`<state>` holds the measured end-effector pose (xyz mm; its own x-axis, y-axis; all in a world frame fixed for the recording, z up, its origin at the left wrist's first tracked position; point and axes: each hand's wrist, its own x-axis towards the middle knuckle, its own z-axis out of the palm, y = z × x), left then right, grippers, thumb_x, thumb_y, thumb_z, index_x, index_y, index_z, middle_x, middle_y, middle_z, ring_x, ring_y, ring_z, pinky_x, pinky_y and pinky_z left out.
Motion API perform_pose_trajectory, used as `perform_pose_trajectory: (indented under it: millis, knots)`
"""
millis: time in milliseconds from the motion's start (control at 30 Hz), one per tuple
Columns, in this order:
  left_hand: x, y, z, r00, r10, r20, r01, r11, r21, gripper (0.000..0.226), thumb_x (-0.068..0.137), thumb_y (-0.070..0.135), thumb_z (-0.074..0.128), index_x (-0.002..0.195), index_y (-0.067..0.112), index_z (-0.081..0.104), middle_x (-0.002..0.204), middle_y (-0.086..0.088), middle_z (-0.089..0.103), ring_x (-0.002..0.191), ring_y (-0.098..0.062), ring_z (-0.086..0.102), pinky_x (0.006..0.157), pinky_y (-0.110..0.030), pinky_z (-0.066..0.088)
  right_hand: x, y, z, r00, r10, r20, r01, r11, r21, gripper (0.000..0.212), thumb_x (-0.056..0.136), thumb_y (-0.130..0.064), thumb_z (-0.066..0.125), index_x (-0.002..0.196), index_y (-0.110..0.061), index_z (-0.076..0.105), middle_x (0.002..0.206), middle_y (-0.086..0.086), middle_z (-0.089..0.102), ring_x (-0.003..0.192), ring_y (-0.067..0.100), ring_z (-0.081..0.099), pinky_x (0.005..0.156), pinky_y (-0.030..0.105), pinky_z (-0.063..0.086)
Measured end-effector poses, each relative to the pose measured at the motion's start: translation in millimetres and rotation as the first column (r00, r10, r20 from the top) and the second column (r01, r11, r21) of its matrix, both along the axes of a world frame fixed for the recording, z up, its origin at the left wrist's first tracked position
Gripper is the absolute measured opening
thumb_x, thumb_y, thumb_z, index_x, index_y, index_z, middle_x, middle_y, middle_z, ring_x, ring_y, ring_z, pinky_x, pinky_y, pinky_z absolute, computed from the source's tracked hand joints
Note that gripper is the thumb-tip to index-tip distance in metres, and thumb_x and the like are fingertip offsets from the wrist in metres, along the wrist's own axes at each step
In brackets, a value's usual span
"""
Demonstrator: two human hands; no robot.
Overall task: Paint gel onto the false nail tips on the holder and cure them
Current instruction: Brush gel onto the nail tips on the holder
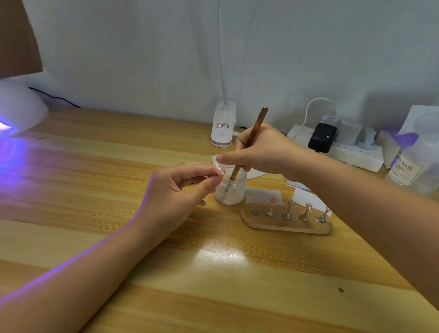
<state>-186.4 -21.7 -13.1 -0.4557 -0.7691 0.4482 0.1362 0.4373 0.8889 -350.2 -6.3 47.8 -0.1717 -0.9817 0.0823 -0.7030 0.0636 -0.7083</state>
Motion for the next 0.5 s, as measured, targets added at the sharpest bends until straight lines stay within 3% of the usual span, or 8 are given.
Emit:
perform_pose_trajectory:
  millis: [500]
  knots:
    - [1.0,1.0,-0.8,0.999,0.0,0.035,0.002,0.998,-0.059,0.012,0.072,0.021,0.066,0.082,0.027,0.07,0.082,0.017,0.071,0.07,0.001,0.063,0.05,-0.018,0.052,1.8,8.9,-1.2,0.996,-0.068,0.051,0.071,0.996,-0.051,0.033,0.079,-0.027,0.07,0.054,-0.015,0.052,0.042,-0.011,0.05,0.047,0.0,0.049,0.056,0.017,0.043]
